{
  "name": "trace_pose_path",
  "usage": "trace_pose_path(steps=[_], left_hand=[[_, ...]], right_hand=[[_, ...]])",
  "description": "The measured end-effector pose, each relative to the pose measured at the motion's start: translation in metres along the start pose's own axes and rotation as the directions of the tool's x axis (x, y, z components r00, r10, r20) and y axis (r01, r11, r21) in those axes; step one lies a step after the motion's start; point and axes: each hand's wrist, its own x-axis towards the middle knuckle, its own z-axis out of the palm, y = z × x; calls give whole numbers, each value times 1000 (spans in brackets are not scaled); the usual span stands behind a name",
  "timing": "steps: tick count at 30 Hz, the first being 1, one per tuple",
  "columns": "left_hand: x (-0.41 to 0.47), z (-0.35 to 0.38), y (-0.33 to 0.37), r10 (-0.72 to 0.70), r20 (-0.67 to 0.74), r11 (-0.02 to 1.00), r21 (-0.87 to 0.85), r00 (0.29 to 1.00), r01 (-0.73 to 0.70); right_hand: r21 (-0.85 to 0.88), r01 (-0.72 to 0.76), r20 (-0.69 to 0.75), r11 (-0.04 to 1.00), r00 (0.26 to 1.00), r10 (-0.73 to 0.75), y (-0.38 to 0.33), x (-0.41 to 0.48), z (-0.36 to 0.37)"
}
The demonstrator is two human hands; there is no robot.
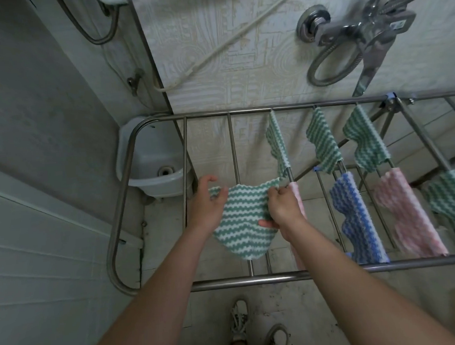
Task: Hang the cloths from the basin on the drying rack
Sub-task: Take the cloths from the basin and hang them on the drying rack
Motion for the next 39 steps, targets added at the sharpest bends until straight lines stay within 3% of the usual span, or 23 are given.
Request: trace_pose_path(steps=[3, 6, 8, 11, 13, 18, 24, 29, 31, 33, 35, 37, 39], left_hand=[[-9, -5, -2, -18, 127, 997, -78, 992, 28], [-24, -11, -6, 102, 98, 982, 151, 990, -116], [-41, -13, -2, 189, 42, 943, 272, 981, -193], [-67, -8, 4, 139, 190, 956, 229, 972, -182], [-76, 0, 0, 95, 255, 960, 231, 962, -156], [-80, 8, -3, 51, 252, 960, 254, 966, -117], [-83, 5, 5, 40, 373, 908, 374, 927, -189], [-84, 7, 7, 61, 386, 898, 382, 920, -220], [-82, 7, 5, 46, 403, 901, 379, 914, -212], [-81, 8, 11, 17, 430, 870, 438, 903, -225], [-82, 9, 22, 18, 413, 786, 557, 910, -269], [-83, 12, 35, 146, 298, 710, 632, 943, -310], [-82, 24, 47, 310, 202, 711, 600, 929, -368]], right_hand=[[-21, -35, 36, 999, 999, 36, -1, 5, 3], [-146, 40, 95, 989, 995, -26, 2, 7, 3], [-431, 201, 96, 879, 980, -177, 6, 6, 4], [-619, 383, 117, 685, 909, -401, 8, 1, 8], [-618, 377, 135, 690, 915, -380, 6, -2, 13], [-610, 373, 113, 699, 914, -388, 8, -5, 22], [-663, 443, 187, 604, 879, -439, 9, -3, 22], [-389, 325, 166, 862, 945, -282, 13, 3, 16], [-324, 298, 201, 898, 949, -243, 15, 3, 13], [-391, 344, 190, 853, 938, -291, 15, 0, 4], [-543, 422, 131, 726, 897, -423, 13, -4, -8], [-612, 434, 73, 661, 864, -499, 11, -10, -22], [-646, 386, 9, 658, 867, -498, 12, -14, -39]])
